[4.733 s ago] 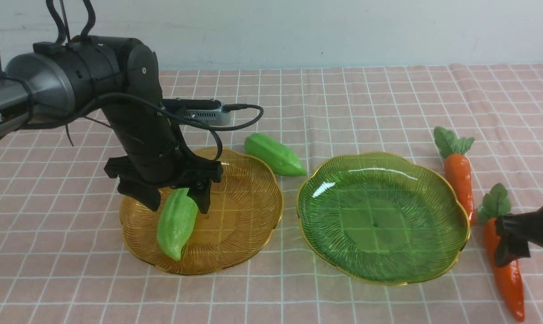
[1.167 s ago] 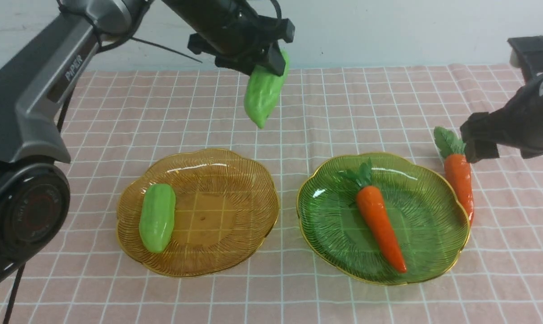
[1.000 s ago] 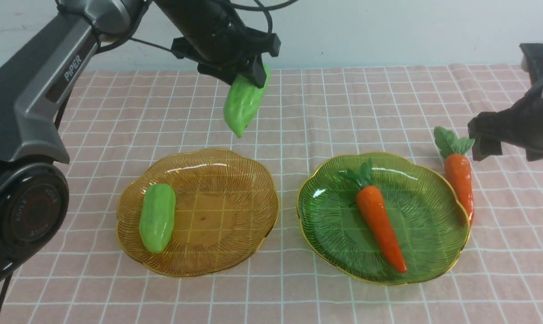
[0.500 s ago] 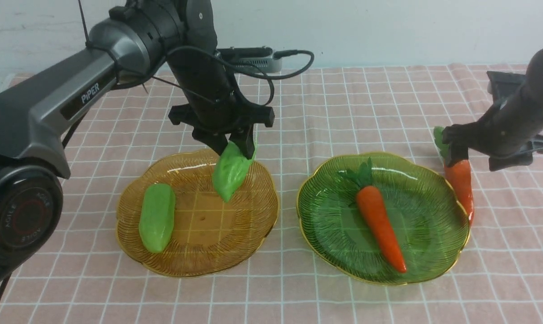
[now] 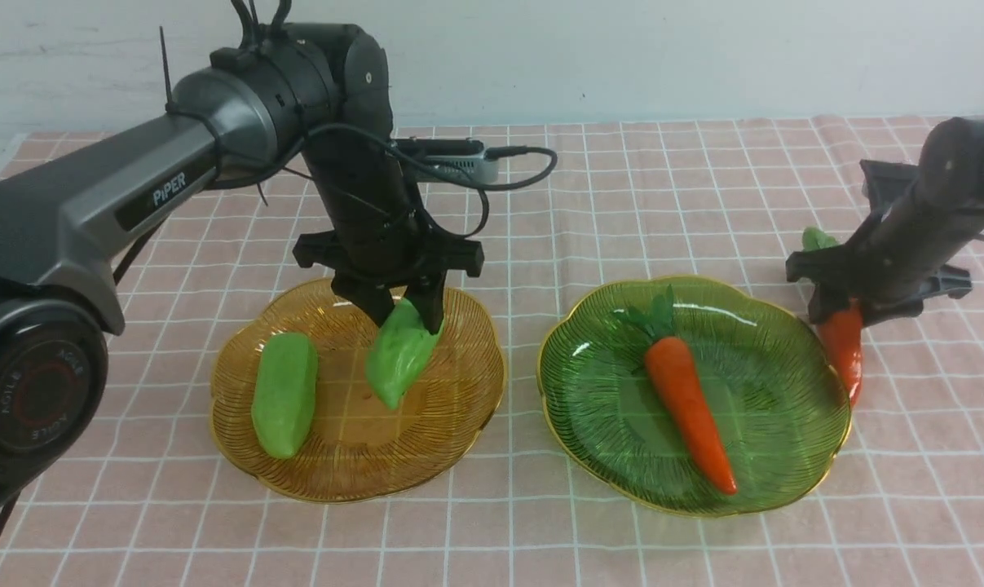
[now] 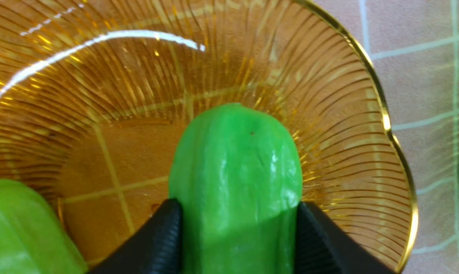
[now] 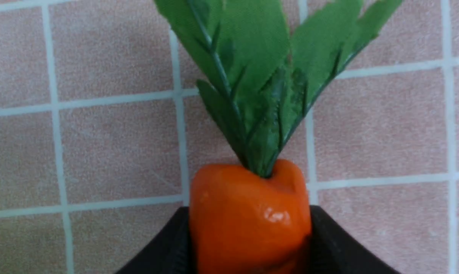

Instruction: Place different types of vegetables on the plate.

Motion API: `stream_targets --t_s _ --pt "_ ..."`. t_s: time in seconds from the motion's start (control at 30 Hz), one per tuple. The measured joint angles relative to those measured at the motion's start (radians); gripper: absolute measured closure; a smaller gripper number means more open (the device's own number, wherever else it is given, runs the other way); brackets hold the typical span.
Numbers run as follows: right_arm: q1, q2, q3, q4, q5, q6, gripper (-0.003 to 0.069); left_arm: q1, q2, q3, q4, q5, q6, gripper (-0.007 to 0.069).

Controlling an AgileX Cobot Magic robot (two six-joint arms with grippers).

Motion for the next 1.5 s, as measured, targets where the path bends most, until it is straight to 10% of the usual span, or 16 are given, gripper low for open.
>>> stream_targets --t_s 0.5,0.73,1.03,1.33,1.5 --pt "-0.001 -0.336 -0.079 0.129 0.312 -0.095 0.0337 0.0 -0.044 0.003 0.031 -0.001 -0.003 0.0149" --pt "0.135 -0.28 0.014 0.158 0.345 -0.135 0.0323 0.0 -0.304 0.054 0.033 0.0 0.076 0.0582" --pt "0.164 -0.24 0.02 0.105 0.367 -0.111 0.0118 0.0 -0.779 0.321 0.146 0.012 0.093 0.0628" --pt "0.164 -0.71 0.039 0.072 0.424 -0.109 0.0497 0.0 -1.192 0.713 0.156 0.0 0.073 0.0628" --pt "0.164 -1.197 0.31 0.073 0.134 -0.079 0.0664 0.0 -1.396 0.959 0.164 -0.184 0.067 0.0628"
